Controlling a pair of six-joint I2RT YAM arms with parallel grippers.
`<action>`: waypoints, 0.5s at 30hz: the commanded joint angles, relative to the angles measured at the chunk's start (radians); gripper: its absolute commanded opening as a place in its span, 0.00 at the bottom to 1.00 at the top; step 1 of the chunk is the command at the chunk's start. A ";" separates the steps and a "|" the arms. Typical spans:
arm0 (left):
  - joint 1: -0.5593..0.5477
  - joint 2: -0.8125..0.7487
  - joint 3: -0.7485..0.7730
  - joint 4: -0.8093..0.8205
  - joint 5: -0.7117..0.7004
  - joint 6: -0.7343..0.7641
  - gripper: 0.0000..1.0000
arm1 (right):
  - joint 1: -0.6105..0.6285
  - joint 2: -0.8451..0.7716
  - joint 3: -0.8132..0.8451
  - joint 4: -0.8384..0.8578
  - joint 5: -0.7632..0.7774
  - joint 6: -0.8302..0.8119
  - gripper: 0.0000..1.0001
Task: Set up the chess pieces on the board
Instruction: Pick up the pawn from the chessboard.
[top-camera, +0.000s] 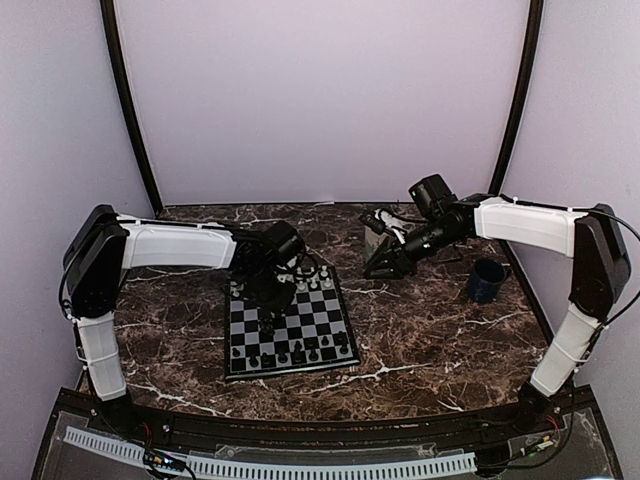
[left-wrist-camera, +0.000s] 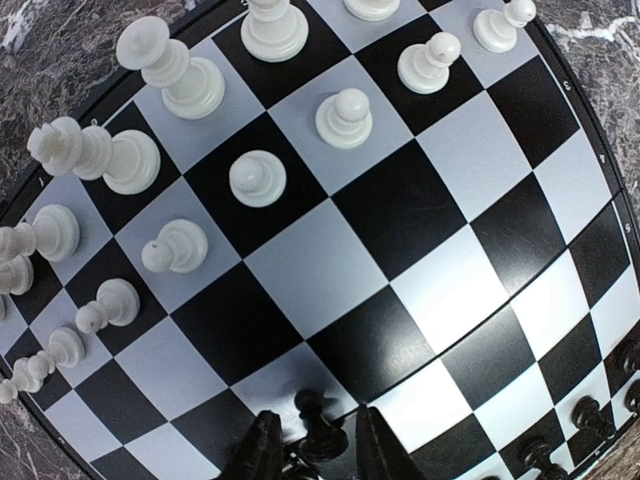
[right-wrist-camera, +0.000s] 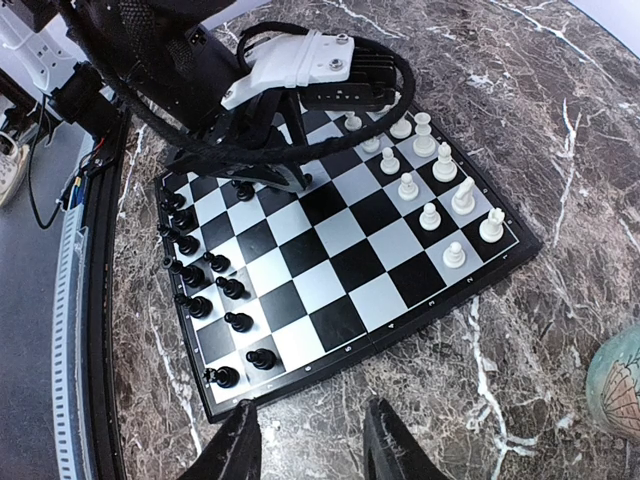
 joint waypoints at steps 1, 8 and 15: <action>-0.001 0.021 0.034 -0.069 -0.041 -0.030 0.27 | 0.008 0.010 0.013 0.003 -0.005 -0.015 0.36; -0.002 0.025 0.035 -0.090 -0.008 -0.034 0.27 | 0.008 0.018 0.016 0.001 -0.009 -0.019 0.36; -0.002 0.027 0.027 -0.108 0.002 -0.036 0.27 | 0.009 0.028 0.022 -0.003 -0.019 -0.021 0.36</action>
